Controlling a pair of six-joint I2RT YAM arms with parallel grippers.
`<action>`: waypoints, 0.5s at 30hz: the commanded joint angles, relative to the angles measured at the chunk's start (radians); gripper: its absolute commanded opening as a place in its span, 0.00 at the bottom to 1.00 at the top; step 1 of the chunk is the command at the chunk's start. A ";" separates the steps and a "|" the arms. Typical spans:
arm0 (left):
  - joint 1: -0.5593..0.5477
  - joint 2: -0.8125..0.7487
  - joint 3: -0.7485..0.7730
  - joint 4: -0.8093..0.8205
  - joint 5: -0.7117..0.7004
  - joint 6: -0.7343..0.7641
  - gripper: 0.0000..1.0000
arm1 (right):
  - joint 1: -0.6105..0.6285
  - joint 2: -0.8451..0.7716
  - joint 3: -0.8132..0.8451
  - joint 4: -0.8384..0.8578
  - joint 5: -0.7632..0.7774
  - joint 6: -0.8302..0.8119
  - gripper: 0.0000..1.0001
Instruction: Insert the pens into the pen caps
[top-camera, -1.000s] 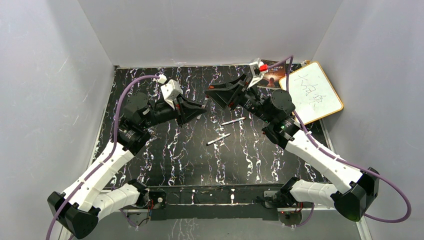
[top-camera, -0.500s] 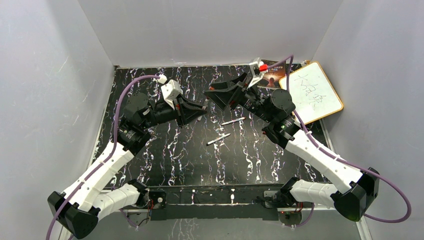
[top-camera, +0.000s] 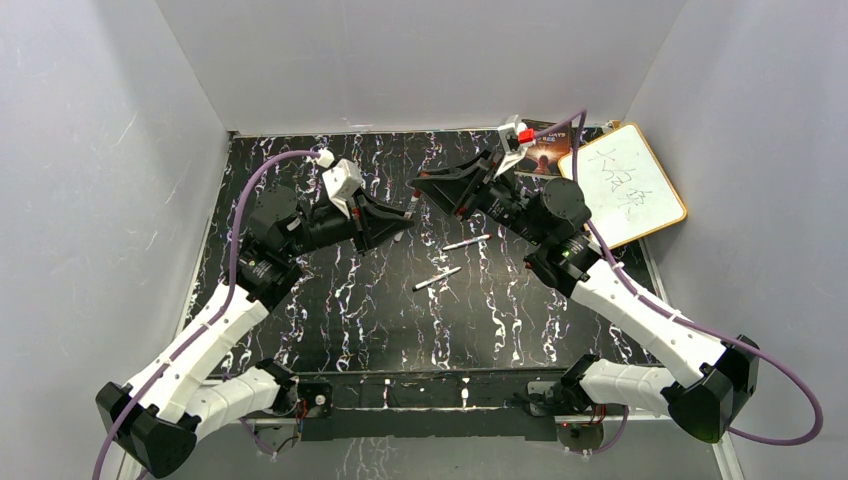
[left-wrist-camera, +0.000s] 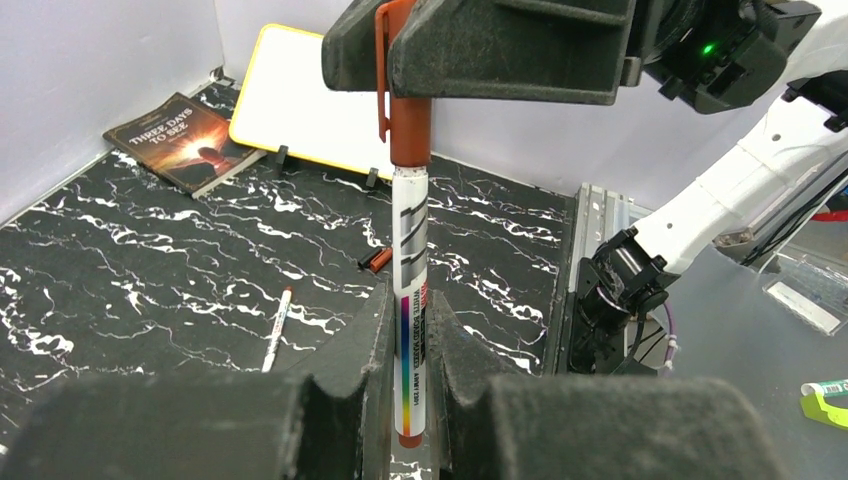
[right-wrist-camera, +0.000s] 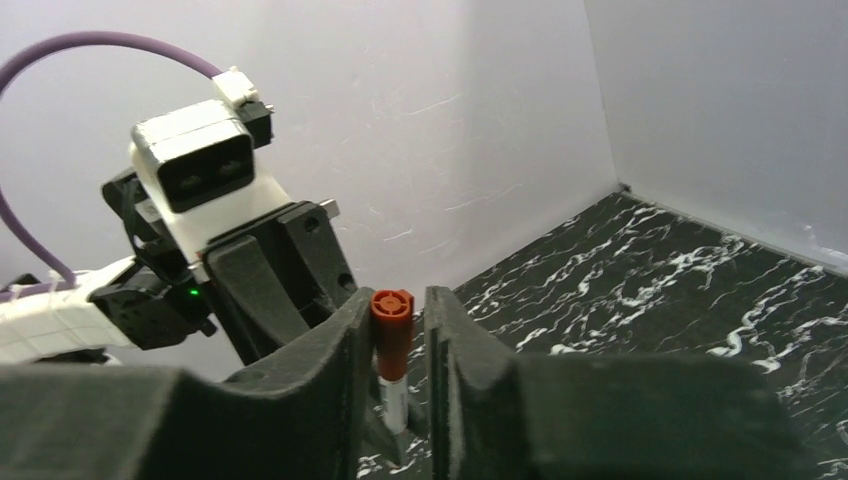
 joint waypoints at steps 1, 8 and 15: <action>-0.005 -0.029 -0.015 0.021 0.008 -0.003 0.00 | -0.002 -0.004 0.048 0.035 0.010 -0.008 0.14; -0.005 -0.039 -0.015 0.036 -0.046 -0.013 0.00 | -0.004 0.006 0.056 -0.013 0.008 -0.010 0.00; -0.005 -0.039 0.011 0.076 -0.153 -0.013 0.00 | -0.004 0.031 0.071 -0.117 -0.012 -0.009 0.00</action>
